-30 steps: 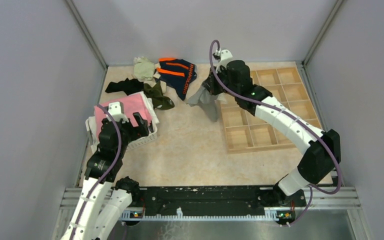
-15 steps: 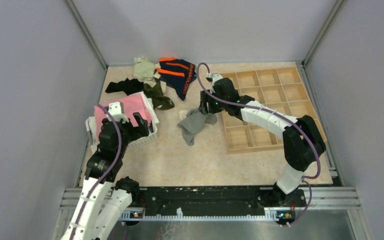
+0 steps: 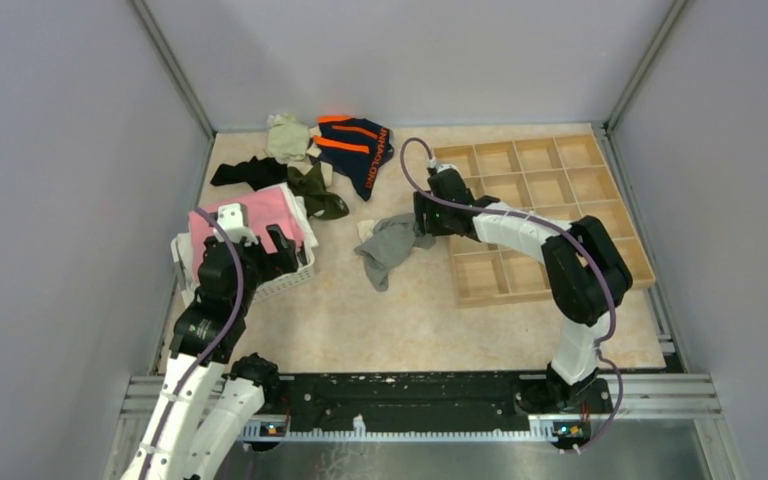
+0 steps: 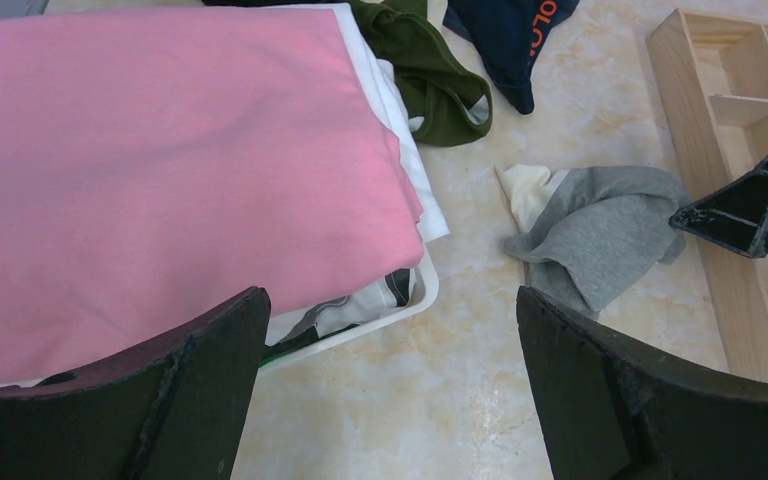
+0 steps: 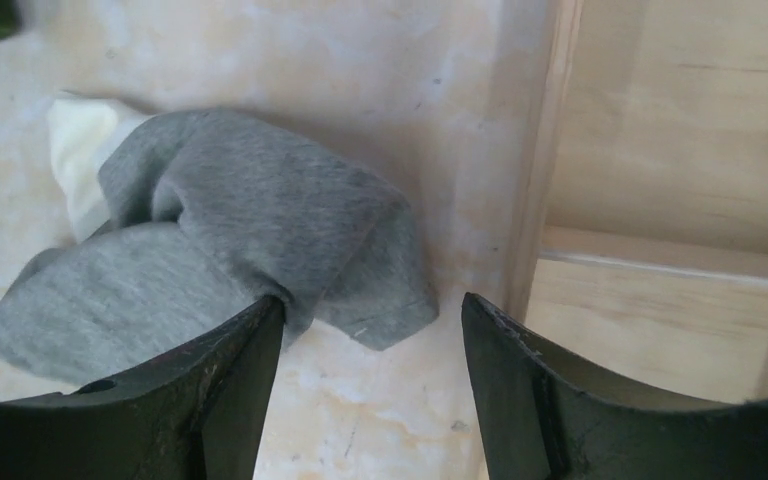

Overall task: Roll the underwear
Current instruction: Place the underwear at the center of the board.

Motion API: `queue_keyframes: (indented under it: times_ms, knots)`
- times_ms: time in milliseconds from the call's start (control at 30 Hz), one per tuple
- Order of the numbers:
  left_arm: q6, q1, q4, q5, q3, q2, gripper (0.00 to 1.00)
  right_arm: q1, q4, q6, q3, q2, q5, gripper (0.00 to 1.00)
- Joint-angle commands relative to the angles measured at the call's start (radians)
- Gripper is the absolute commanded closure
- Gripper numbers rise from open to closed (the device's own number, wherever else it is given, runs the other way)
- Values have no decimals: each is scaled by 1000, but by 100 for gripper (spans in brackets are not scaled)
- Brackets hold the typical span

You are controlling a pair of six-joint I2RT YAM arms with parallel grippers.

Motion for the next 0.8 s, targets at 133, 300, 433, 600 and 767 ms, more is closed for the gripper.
queue_keyframes:
  times_ms: [133,300,433,600,767]
  knots:
    - [5,6,37,0,1,8,1,-61,-83,28,12,59,233,30]
    - [5,6,39,1,3,14,1,-90,-95,13,-7,19,322,25]
    - [5,6,40,1,3,17,1,-103,-55,-38,-39,-45,269,21]
    - [12,9,53,9,10,24,1,-102,85,-142,-124,-232,-127,20]
    - [13,9,151,138,14,73,1,-101,137,-99,-220,-453,-318,20]
